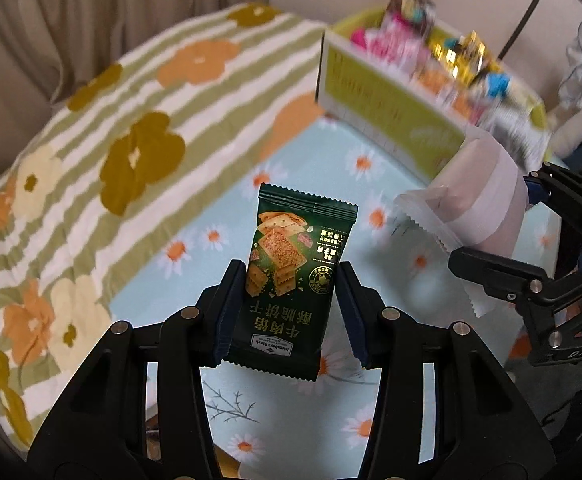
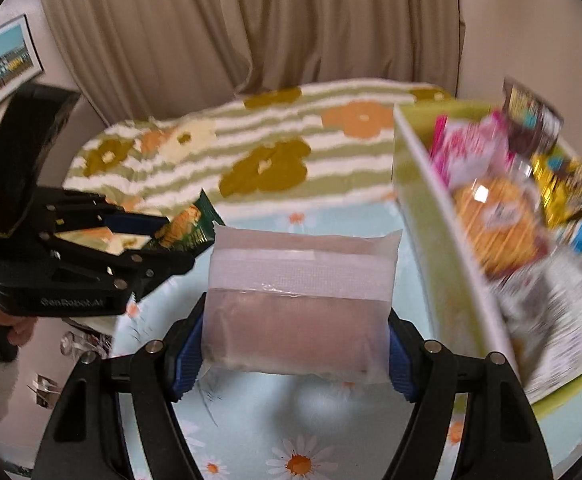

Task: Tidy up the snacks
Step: 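Lower the green packet and cake pack into the box and open both tools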

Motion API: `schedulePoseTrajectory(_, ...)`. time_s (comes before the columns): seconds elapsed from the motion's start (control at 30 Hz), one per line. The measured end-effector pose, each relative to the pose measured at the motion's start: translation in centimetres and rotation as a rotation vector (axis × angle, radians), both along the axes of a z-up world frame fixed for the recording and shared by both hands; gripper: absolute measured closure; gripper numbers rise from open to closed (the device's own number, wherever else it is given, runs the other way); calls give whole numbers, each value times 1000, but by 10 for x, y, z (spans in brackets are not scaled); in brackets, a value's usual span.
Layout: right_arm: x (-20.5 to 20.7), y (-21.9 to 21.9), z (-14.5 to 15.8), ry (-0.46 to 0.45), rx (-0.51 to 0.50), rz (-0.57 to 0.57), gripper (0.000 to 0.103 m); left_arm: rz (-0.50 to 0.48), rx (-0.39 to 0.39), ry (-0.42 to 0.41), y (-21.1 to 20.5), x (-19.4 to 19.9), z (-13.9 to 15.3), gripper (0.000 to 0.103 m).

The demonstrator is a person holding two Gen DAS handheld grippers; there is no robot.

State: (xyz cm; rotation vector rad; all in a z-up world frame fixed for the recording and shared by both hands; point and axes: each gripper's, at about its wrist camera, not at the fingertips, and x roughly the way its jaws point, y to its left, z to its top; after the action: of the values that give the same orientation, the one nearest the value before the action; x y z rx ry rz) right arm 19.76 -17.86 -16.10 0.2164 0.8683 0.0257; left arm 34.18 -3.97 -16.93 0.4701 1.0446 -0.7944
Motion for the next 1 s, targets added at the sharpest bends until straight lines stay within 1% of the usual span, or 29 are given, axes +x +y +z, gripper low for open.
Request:
schedulePoseTrajectory(0.13, -9, -25, 41, -57, 24, -10, 32, 12, -40, -31, -17, -5, 37, 60)
schedulePoseTrajectory(0.2, -13, -41, 55, -77, 24, -17, 32, 15, -62, -47, -32, -10, 54, 60)
schedulePoseTrajectory(0.3, -21, -73, 72, -96, 16, -23, 32, 17, -90, -66, -61, -18, 72, 60)
schedulePoseTrajectory(0.43, -29, -123, 84, -104, -1, -19, 32, 32, -118, -74, -109, -29, 83, 60)
schedulePoseTrajectory(0.6, -35, -190, 86, -84, -15, 11, 32, 68, -148, -41, -177, -46, 79, 60)
schedulePoseTrajectory(0.7, -36, -223, 81, -64, -10, 35, 32, 97, -148, -9, -212, -56, 67, 60)
schedulePoseTrajectory(0.8, -34, -248, 73, -43, -1, 60, 32, 144, -142, 30, -241, -64, 51, 60)
schedulePoseTrajectory(0.9, -33, -267, 65, -23, 25, 70, 32, 194, -139, 72, -259, -70, 37, 60)
schedulePoseTrajectory(1.0, -33, -278, 59, -14, 48, 79, 32, 231, -122, 91, -266, -73, 27, 60)
